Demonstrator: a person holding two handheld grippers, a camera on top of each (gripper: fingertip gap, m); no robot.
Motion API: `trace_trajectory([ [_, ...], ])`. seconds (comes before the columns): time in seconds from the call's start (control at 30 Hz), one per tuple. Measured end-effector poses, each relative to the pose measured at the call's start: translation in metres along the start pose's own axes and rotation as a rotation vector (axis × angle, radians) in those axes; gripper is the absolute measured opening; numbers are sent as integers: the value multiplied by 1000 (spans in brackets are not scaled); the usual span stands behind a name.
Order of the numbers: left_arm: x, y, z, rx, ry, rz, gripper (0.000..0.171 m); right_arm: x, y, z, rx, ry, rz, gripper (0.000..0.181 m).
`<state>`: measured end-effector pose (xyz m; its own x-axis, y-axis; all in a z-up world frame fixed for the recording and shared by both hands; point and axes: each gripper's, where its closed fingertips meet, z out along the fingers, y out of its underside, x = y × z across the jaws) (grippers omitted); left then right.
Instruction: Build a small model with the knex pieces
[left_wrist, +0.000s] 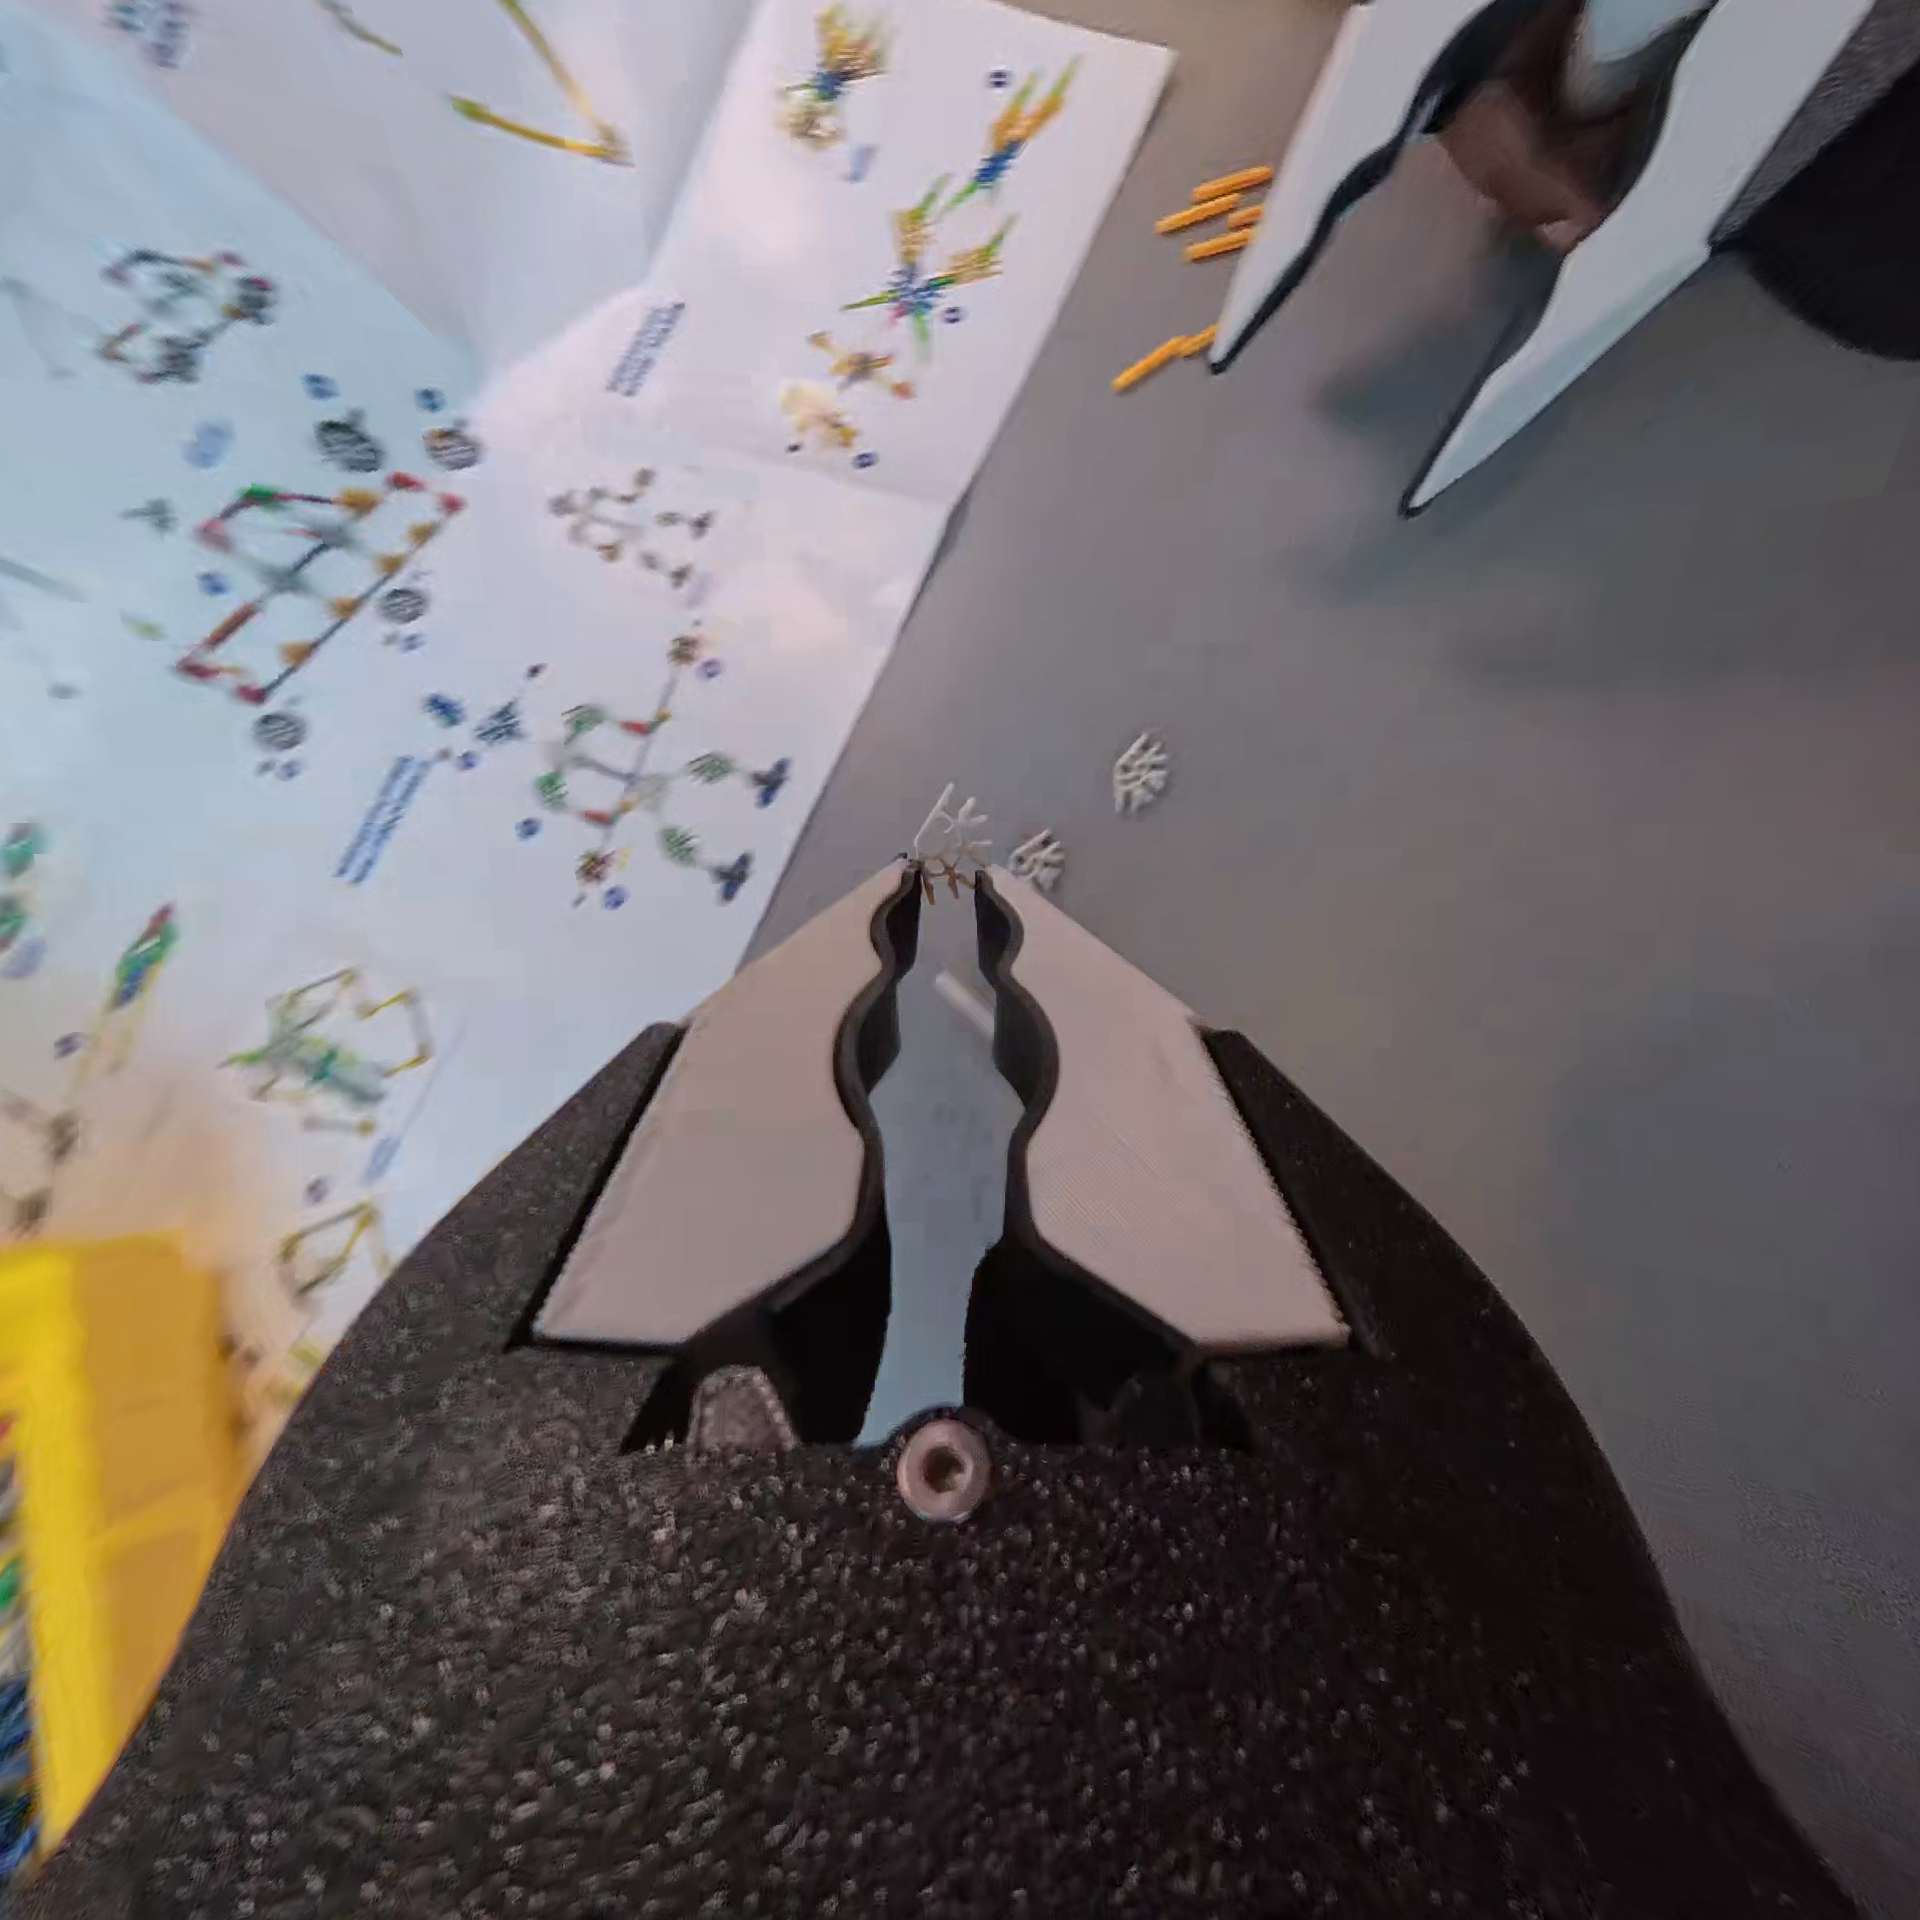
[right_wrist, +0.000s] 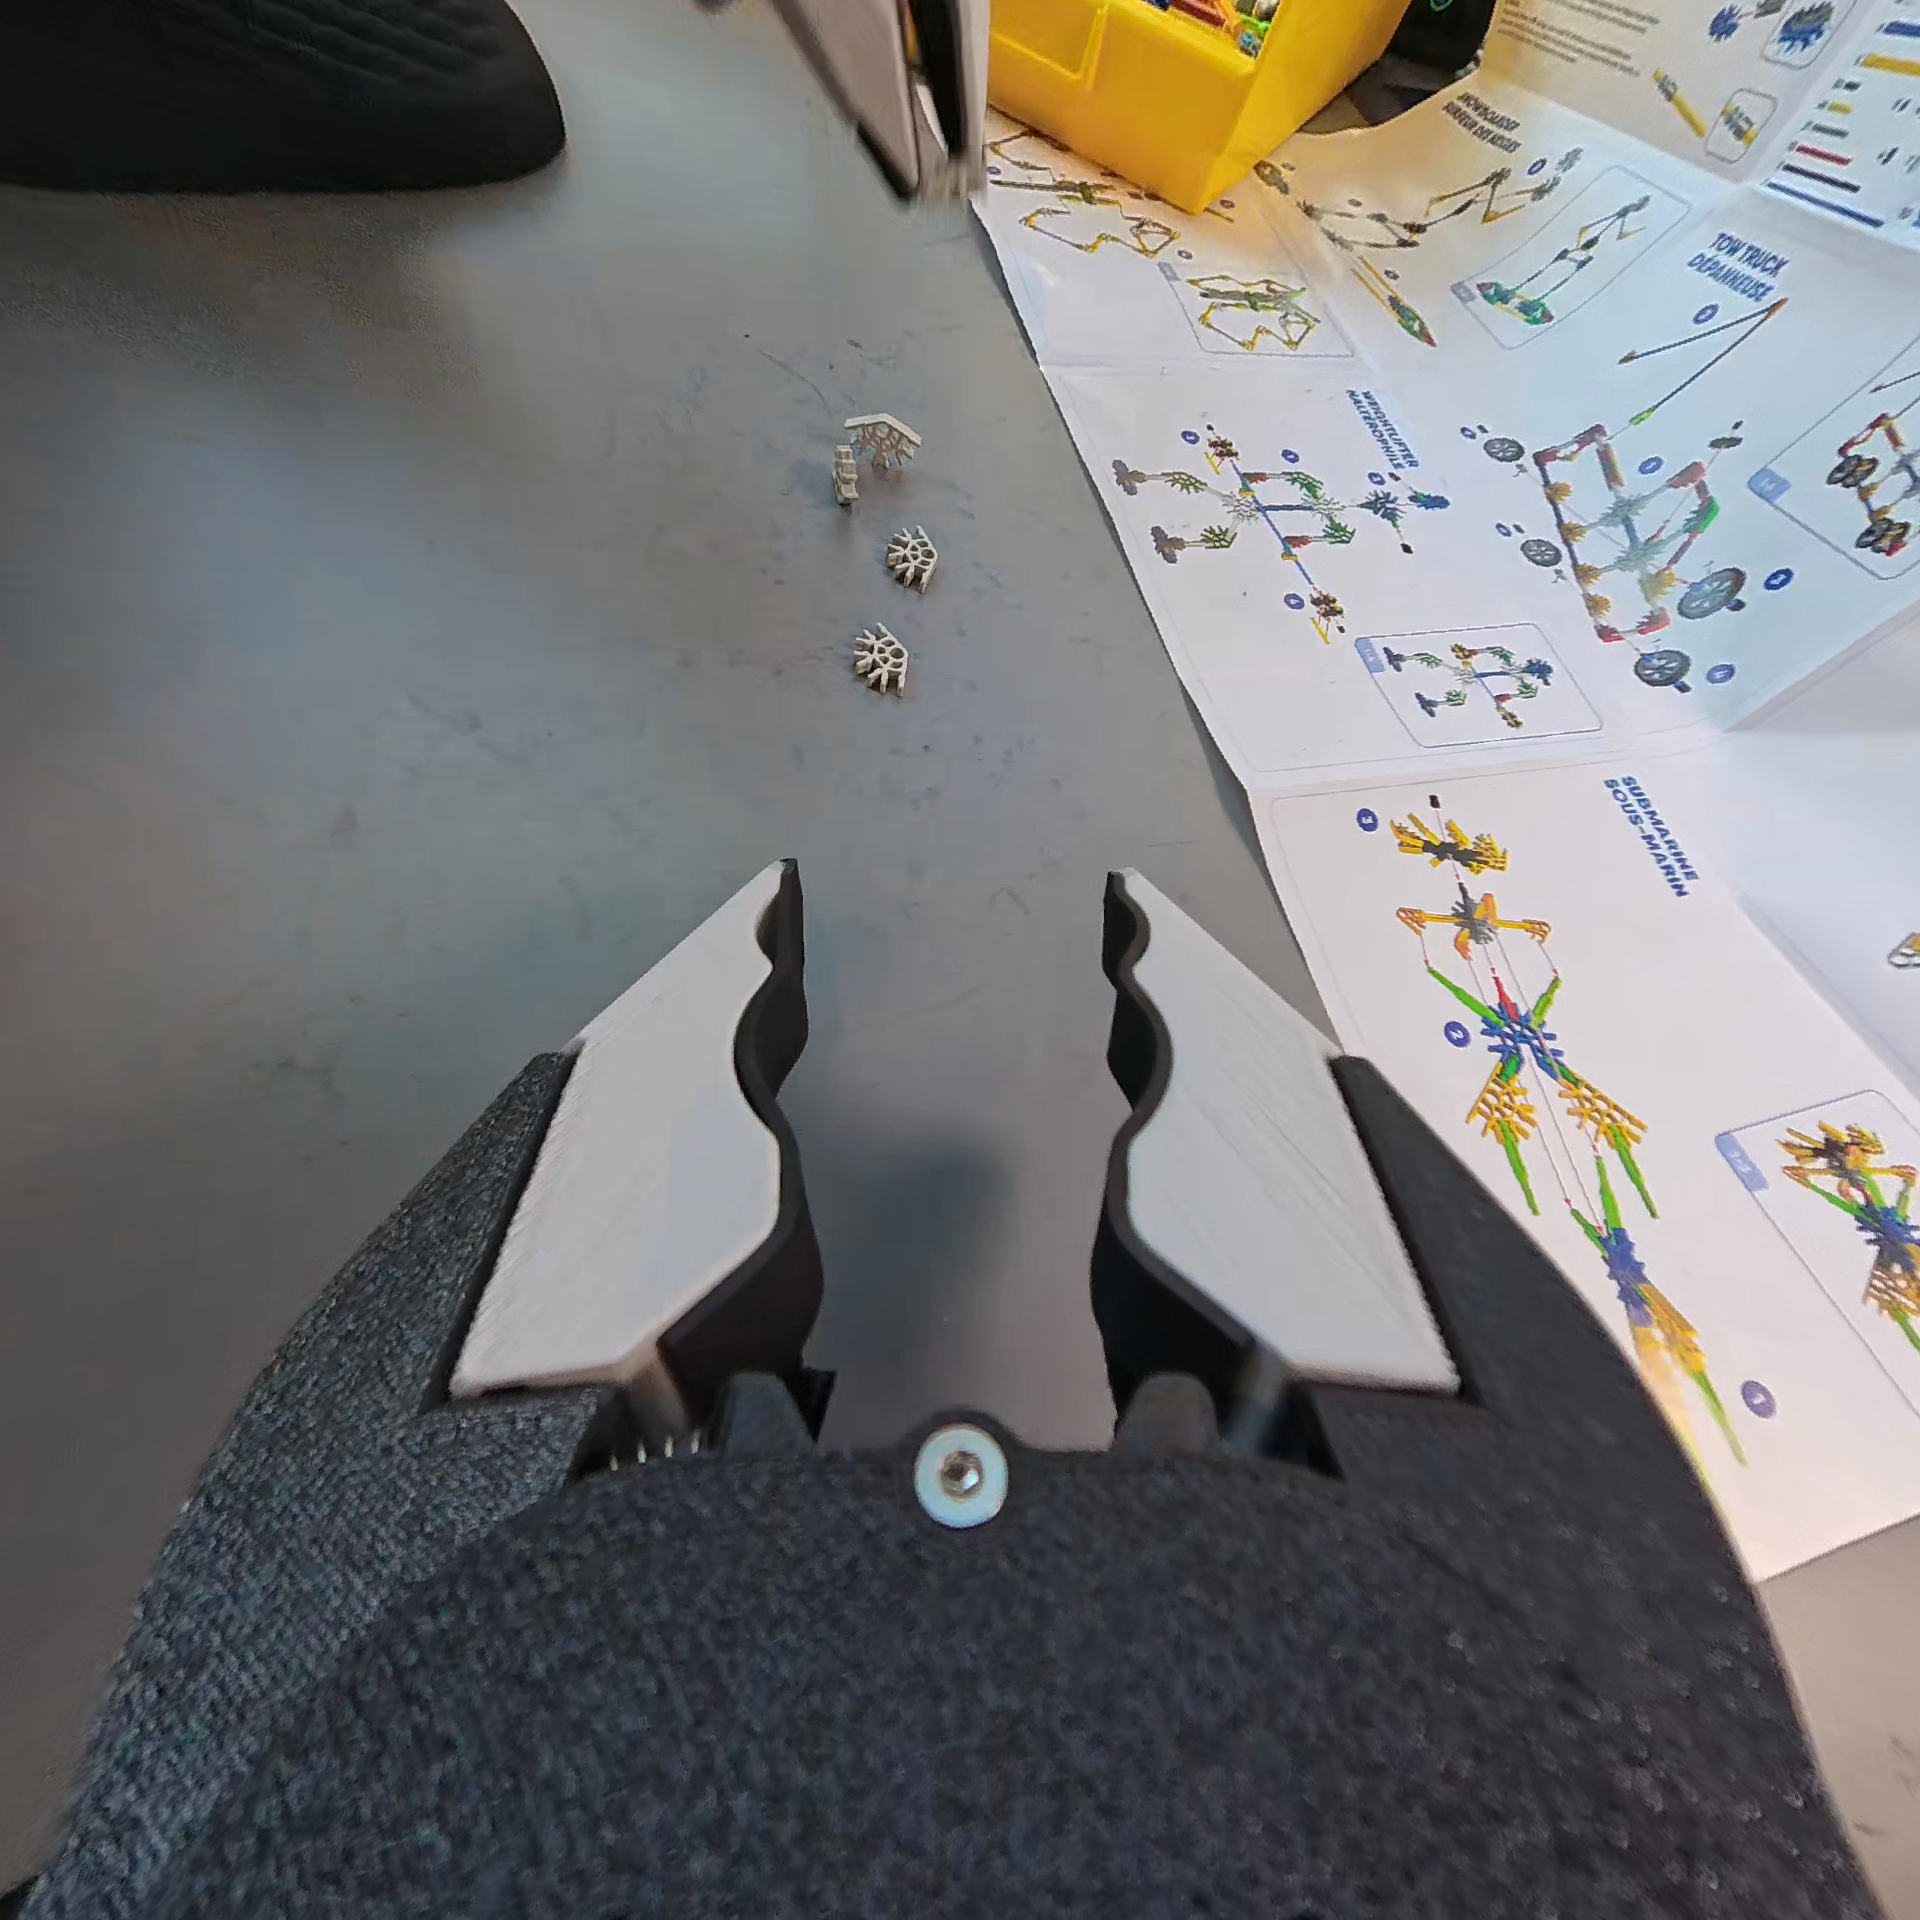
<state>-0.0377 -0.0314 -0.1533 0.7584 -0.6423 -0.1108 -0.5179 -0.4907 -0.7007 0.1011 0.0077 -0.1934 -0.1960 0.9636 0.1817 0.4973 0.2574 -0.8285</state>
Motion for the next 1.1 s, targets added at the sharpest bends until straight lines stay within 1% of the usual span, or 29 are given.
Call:
trace_trajectory([
  [0.07,35,-9,40,-31,119,24,10,1,-1,-1,5,7,2,57],
  [0.1,52,-11,54,-56,180,43,11,1,-1,-1,5,8,2,57],
  [0.17,71,-11,75,-82,216,90,11,1,0,-1,3,7,-2,56],
  [0.23,83,-3,85,-100,243,112,11,-1,0,0,-3,1,-11,56],
  [0.3,89,5,89,-88,257,104,11,-4,2,2,-15,-12,-23,55],
  [0.33,89,3,87,-51,260,92,11,-6,3,3,-24,-20,-28,55],
  [0.5,90,4,86,33,310,47,18,-9,9,8,-63,-38,-38,56],
  [0.57,91,-7,80,119,351,-1,18,-7,8,7,-59,-29,-30,57],
  [0.63,89,-23,70,223,381,-43,18,1,6,6,-43,13,-11,66],
  [0.73,70,-44,54,380,317,-74,19,16,0,0,7,86,17,77],
  [0.87,40,-59,35,530,184,-86,19,33,-12,-10,93,162,38,78],
  [0.97,14,-67,18,638,33,-67,18,40,-18,-15,143,198,38,74],
  [1.03,-8,-74,1,732,-108,-79,20,44,-25,-15,178,223,31,72],
  [1.1,-25,-82,-18,827,-218,-62,24,53,-37,-13,231,266,34,79],
])
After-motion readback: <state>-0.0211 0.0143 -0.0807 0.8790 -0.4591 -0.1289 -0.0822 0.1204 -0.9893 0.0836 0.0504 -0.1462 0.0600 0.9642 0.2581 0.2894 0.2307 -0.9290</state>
